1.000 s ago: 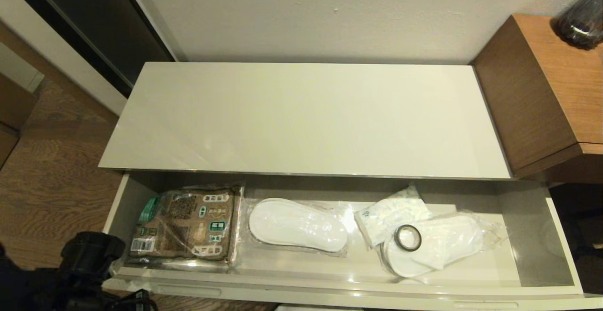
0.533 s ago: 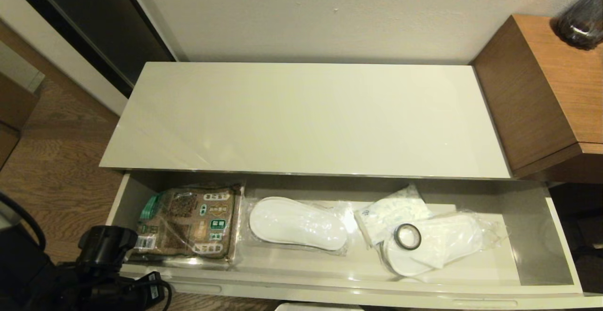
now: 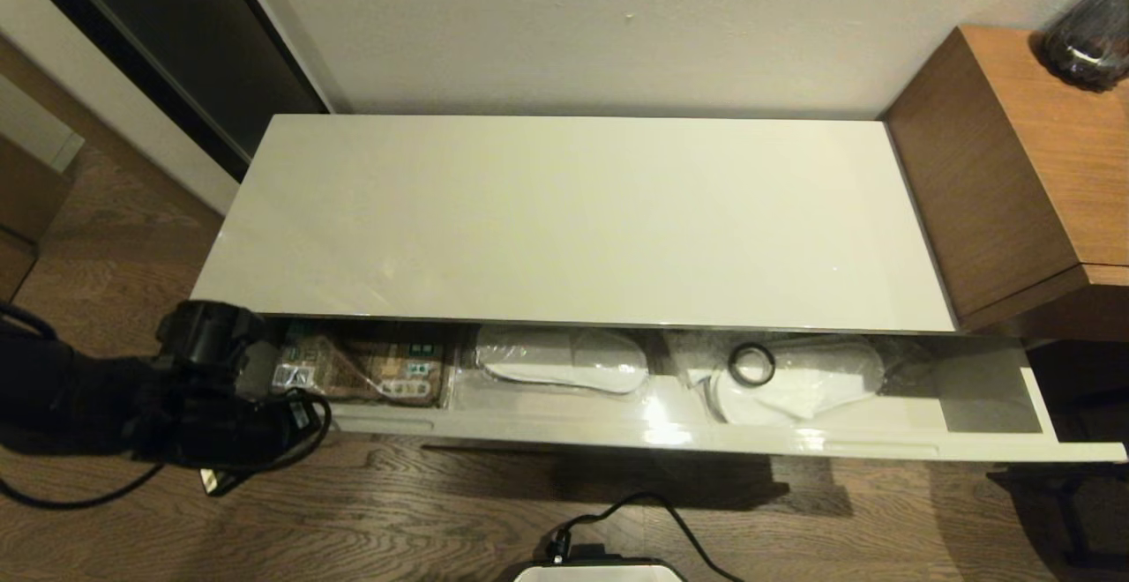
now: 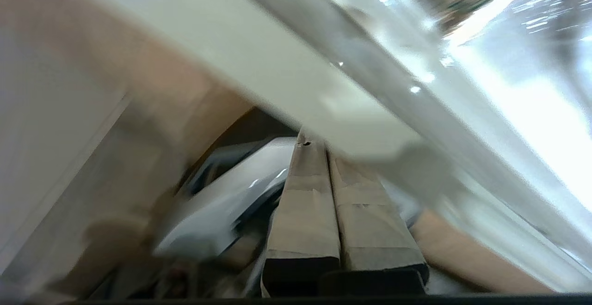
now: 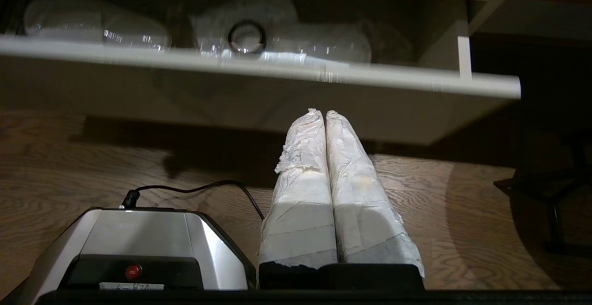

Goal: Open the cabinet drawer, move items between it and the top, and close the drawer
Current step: Close the drawer, then open the drawer

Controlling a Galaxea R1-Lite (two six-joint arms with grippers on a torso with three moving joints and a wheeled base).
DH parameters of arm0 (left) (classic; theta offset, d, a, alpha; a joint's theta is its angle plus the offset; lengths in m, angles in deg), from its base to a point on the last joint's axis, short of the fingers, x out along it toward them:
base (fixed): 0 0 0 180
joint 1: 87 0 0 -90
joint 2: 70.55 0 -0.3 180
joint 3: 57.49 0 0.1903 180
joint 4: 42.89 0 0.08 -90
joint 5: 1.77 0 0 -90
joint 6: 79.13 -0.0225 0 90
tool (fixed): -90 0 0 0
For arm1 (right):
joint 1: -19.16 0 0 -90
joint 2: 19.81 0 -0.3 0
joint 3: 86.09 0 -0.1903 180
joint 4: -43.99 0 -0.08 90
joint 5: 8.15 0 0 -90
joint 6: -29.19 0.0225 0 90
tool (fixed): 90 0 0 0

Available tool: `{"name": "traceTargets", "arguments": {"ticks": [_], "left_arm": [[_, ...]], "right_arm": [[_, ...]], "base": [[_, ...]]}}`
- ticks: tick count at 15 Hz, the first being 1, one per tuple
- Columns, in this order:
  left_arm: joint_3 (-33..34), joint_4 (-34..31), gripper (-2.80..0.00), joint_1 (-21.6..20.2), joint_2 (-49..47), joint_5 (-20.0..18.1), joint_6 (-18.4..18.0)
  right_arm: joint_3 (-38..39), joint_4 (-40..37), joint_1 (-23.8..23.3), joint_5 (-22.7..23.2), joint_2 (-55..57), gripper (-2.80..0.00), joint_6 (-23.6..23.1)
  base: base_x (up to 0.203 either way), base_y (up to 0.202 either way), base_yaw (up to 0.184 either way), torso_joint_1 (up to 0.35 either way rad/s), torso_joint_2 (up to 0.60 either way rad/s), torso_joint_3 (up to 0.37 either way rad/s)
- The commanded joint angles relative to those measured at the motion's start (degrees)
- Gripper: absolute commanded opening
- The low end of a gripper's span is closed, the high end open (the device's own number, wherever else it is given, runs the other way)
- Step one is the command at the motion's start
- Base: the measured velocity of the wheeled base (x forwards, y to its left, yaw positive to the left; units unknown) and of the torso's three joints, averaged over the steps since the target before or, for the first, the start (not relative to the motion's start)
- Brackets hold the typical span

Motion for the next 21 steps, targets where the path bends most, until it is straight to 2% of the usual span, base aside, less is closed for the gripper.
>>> {"name": "traceTargets", "arguments": {"ticks": [1,4,6,7,8,13,15,18,21], "left_arm": [[-13.8,-9.9,-2.8,0.5,0.6,-0.2,1.3],[-29.4,-21.3,-2.8,1.3,-1.3,-0.3,3.5],[-40.9,-32.5,-2.8,2.2,-1.1,-0.3,5.1],[-44.2,-38.9,-2.8,2.7,0.9,-0.4,5.6],[-45.2,-41.4,-2.8,3.0,4.5,-0.7,5.7],[-45.4,-53.8,-2.8,3.7,21.1,-3.2,5.6],[-45.1,-59.0,-2.8,3.6,27.8,-3.2,4.3],[-41.2,-68.8,-2.8,3.6,50.6,-1.9,-1.5],[-30.3,-75.0,-2.8,3.5,71.0,0.1,-7.9]], "right_arm": [[0.1,0.0,0.0,0.0,0.1,-2.8,0.0],[0.1,0.0,0.0,0.0,0.1,-2.8,0.0],[0.1,0.0,0.0,0.0,0.1,-2.8,0.0],[0.1,0.0,0.0,0.0,0.1,-2.8,0.0],[0.1,0.0,0.0,0.0,0.1,-2.8,0.0],[0.1,0.0,0.0,0.0,0.1,-2.8,0.0],[0.1,0.0,0.0,0.0,0.1,-2.8,0.0],[0.1,0.0,0.0,0.0,0.1,-2.8,0.0],[0.1,0.0,0.0,0.0,0.1,-2.8,0.0]], "base": [[0.0,0.0,0.0,0.0,0.0,0.0],[0.0,0.0,0.0,0.0,0.0,0.0],[0.0,0.0,0.0,0.0,0.0,0.0],[0.0,0.0,0.0,0.0,0.0,0.0],[0.0,0.0,0.0,0.0,0.0,0.0],[0.0,0.0,0.0,0.0,0.0,0.0],[0.0,0.0,0.0,0.0,0.0,0.0],[0.0,0.0,0.0,0.0,0.0,0.0],[0.0,0.0,0.0,0.0,0.0,0.0]]}}
